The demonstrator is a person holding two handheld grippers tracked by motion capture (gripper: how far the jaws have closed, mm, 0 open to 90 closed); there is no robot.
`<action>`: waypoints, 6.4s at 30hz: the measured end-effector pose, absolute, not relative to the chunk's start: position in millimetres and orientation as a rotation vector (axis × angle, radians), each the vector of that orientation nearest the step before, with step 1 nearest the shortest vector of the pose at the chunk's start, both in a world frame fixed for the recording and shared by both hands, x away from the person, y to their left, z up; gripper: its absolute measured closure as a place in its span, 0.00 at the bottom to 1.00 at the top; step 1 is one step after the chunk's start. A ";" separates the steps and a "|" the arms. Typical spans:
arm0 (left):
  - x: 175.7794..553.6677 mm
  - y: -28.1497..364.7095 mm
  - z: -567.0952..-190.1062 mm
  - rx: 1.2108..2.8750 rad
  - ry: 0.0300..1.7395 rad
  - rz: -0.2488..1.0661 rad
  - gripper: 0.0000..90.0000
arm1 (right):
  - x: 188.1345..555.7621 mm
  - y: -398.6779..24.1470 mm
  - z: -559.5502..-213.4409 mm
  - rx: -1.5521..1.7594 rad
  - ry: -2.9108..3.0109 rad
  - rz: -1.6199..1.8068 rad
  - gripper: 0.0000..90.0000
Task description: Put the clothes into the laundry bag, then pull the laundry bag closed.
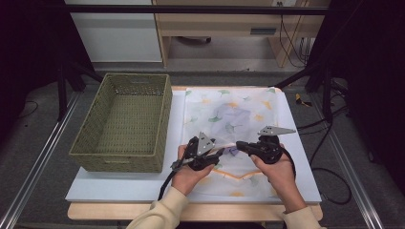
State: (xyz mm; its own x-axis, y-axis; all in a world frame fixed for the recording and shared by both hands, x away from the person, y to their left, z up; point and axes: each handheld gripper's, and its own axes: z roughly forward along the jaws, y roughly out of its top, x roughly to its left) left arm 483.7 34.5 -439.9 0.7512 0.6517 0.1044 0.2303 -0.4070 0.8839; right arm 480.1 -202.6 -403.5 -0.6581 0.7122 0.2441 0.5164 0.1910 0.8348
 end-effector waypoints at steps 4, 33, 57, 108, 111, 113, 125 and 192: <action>487.5 31.5 -444.8 2.002 0.664 0.553 0.63 | 479.7 -202.3 -402.9 1.190 2.262 1.459 0.99; 448.4 39.5 -449.2 2.067 0.609 0.451 0.98 | 445.0 -204.4 -419.8 1.153 2.368 1.356 0.99; 436.6 31.3 -475.1 2.166 0.590 0.368 0.96 | 438.1 -205.0 -453.4 1.185 2.535 1.193 0.98; 419.2 75.4 -455.7 2.000 0.756 0.455 0.18 | 446.0 -207.1 -460.6 1.168 2.449 1.253 0.55; 415.8 83.8 -455.6 1.983 0.779 0.445 0.13 | 445.0 -206.2 -457.5 1.131 2.408 1.277 0.43; 412.6 88.9 -455.9 1.970 0.790 0.445 0.12 | 445.1 -205.5 -455.4 1.107 2.378 1.300 0.38; 388.8 117.8 -450.2 1.898 0.824 0.483 0.10 | 439.1 -198.1 -444.2 0.994 2.255 1.366 0.17; 422.8 140.7 -490.3 2.038 1.031 0.546 0.71 | 440.1 -194.6 -451.6 0.986 2.306 1.257 0.42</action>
State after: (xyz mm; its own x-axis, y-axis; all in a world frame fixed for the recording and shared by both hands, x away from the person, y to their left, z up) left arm 422.8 140.7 -490.3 0.5803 0.8138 0.0306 0.4824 -0.3738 0.7922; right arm 440.1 -194.6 -451.6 -0.7039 0.7095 0.0353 0.4140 0.3693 0.8320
